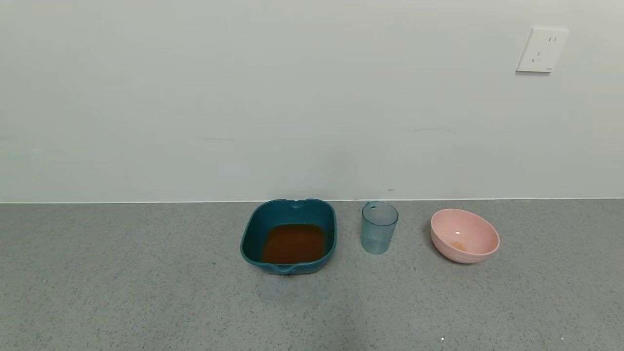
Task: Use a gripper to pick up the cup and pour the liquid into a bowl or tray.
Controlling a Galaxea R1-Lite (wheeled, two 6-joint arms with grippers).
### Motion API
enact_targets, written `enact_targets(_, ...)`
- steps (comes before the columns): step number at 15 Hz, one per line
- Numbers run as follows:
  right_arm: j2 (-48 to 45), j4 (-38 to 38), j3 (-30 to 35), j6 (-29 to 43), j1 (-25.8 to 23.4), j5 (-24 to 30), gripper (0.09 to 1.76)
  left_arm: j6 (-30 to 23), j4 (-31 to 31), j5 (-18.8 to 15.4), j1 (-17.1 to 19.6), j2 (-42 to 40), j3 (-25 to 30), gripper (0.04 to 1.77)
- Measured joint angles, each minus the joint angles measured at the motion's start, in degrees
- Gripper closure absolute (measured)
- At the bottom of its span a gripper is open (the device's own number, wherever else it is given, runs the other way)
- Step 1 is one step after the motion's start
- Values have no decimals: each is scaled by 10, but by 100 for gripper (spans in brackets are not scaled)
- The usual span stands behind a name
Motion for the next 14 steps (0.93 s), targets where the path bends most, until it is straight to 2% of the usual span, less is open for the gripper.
enact_targets(3, -26, -87, 73, -1, 2, 1, 15, 0, 0, 0, 0, 0, 0, 9)
enact_targets(7, -51, -163, 164, -2, 4, 16, 15, 0, 0, 0, 0, 0, 0, 9)
enact_targets(11, -95, -193, 268, -6, 4, 30, 15, 0, 0, 0, 0, 0, 0, 9)
enact_targets(14, -113, -232, 316, -9, 4, 33, 15, 0, 0, 0, 0, 0, 0, 9)
